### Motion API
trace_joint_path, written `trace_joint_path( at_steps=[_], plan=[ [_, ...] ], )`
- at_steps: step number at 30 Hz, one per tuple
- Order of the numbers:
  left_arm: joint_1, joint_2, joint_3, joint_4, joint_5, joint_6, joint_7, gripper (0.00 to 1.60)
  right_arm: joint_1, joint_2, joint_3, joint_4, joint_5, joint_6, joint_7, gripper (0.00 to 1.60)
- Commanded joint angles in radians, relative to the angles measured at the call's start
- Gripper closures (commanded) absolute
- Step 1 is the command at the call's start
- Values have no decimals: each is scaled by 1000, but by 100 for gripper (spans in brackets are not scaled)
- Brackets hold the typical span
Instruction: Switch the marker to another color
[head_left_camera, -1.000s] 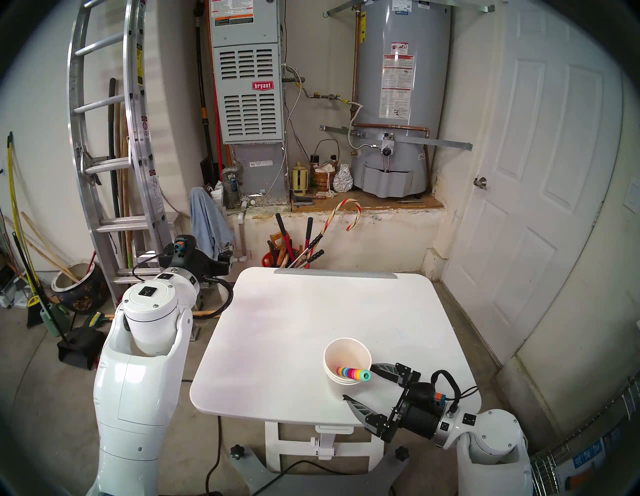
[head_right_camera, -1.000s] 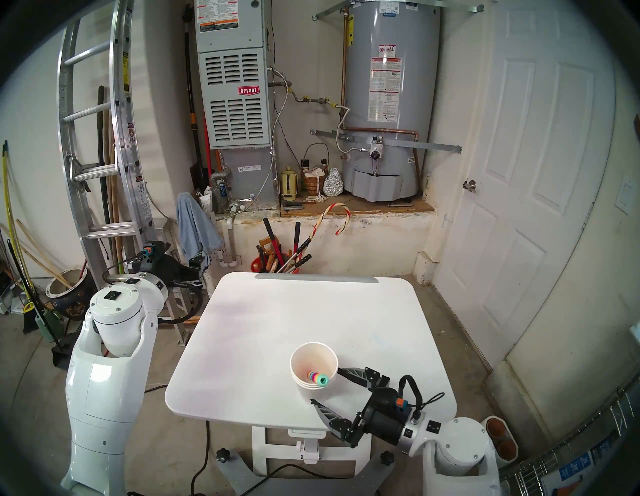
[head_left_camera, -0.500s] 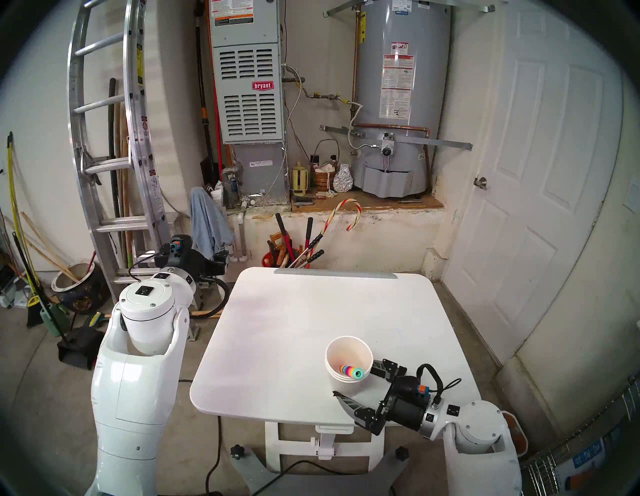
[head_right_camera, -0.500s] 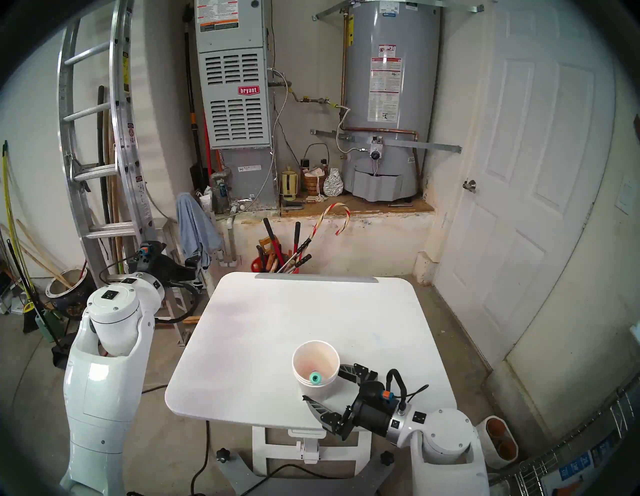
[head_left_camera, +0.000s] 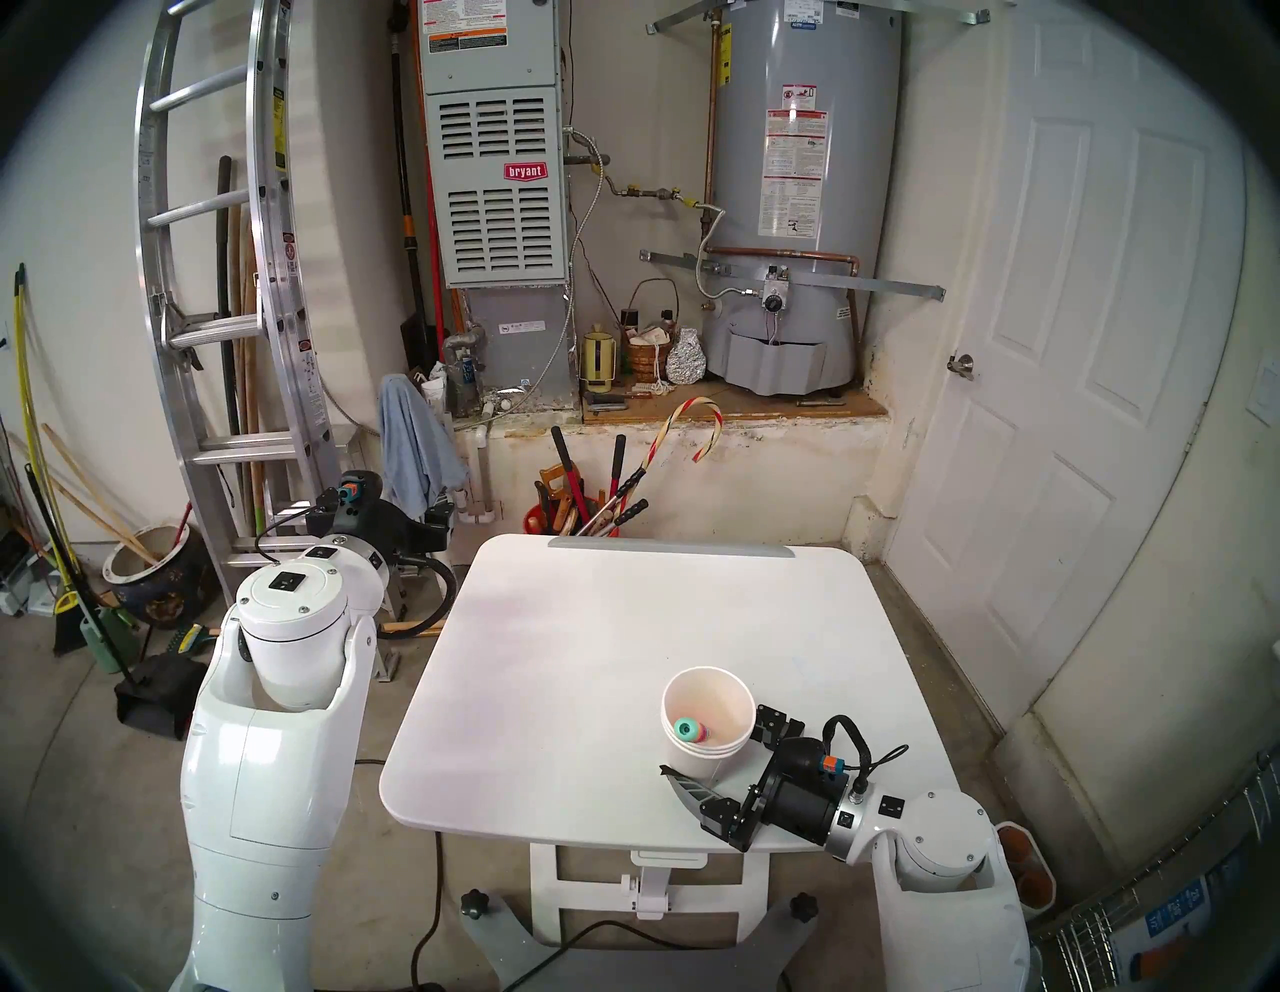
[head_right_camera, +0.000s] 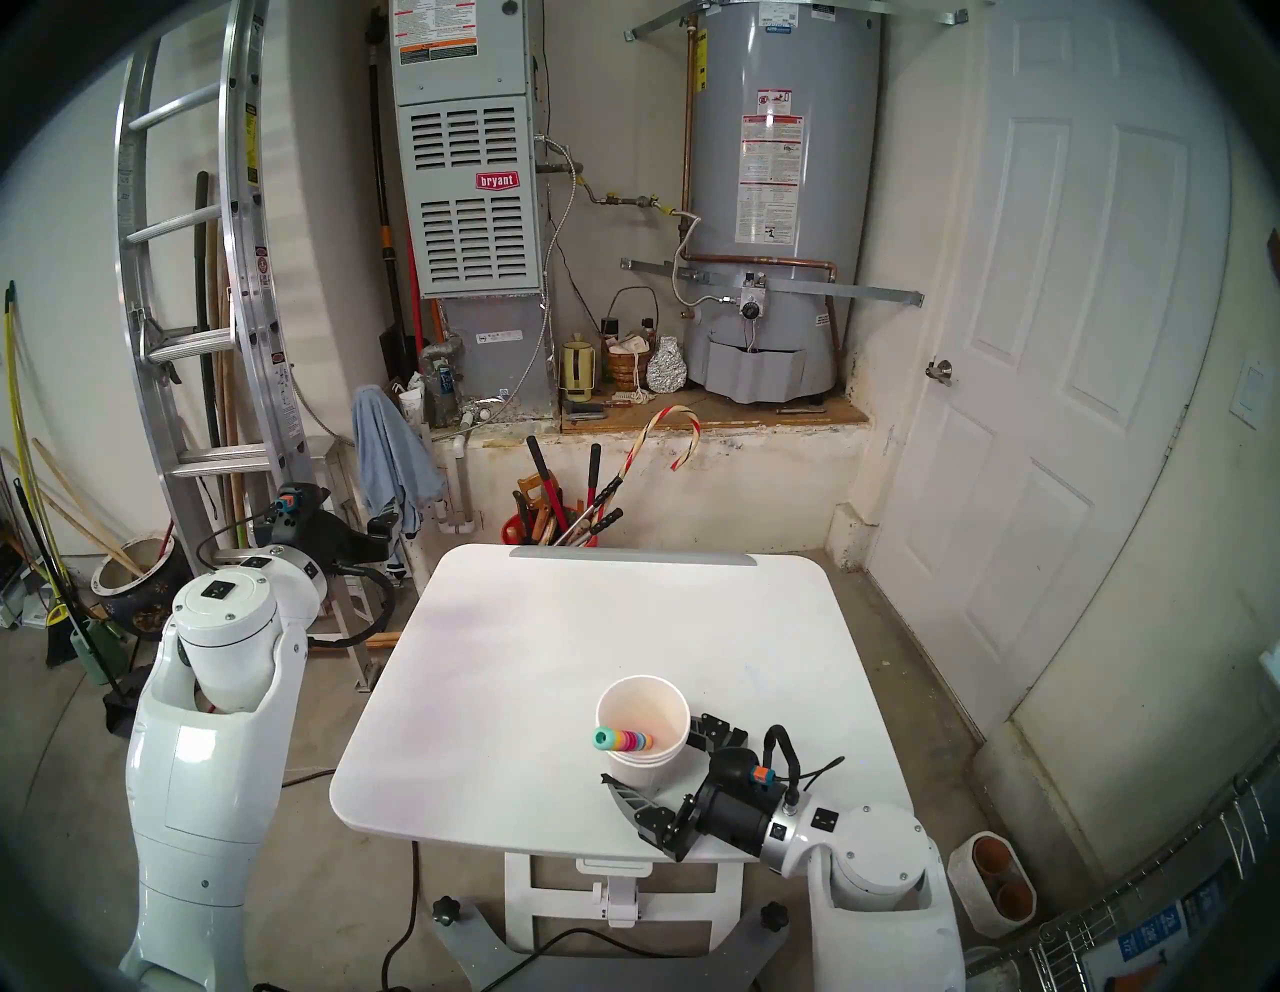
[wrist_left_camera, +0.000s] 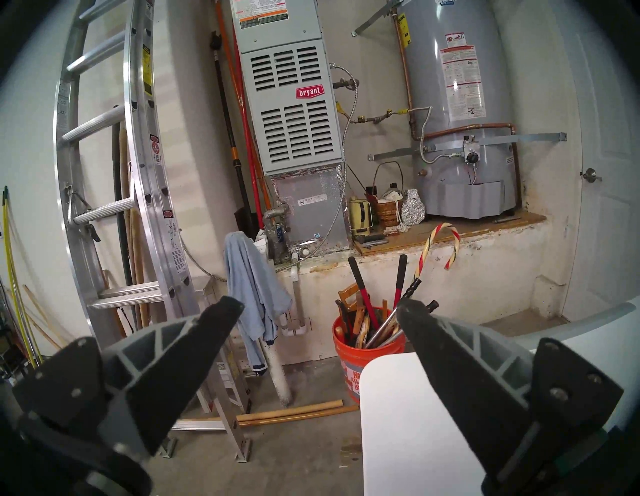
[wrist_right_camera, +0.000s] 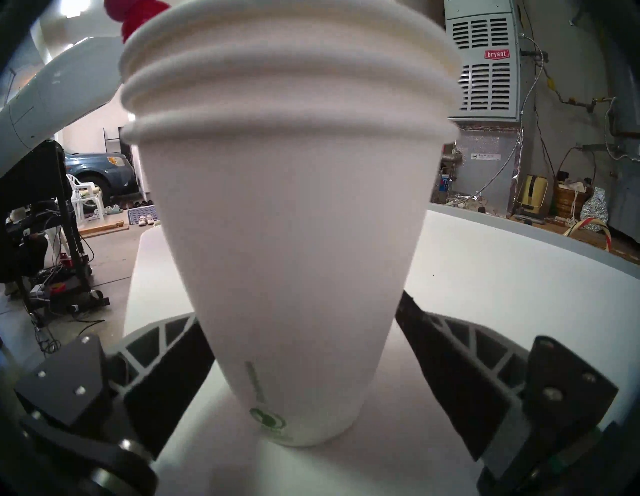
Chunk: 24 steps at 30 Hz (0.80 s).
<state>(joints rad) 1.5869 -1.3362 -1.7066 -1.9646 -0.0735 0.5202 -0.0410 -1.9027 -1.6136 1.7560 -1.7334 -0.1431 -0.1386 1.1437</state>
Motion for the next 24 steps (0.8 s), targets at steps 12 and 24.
trace_joint_path(
  at_steps=[12, 24],
  plan=[
    [-19, 5, -5, -1, 0, 0, -2, 0, 71, -2, -23, 31, -19, -23, -19, 109],
    [-22, 3, -1, 13, 4, 0, -1, 0, 207, 4, -35, 106, -14, -8, -109, 110]
  ],
)
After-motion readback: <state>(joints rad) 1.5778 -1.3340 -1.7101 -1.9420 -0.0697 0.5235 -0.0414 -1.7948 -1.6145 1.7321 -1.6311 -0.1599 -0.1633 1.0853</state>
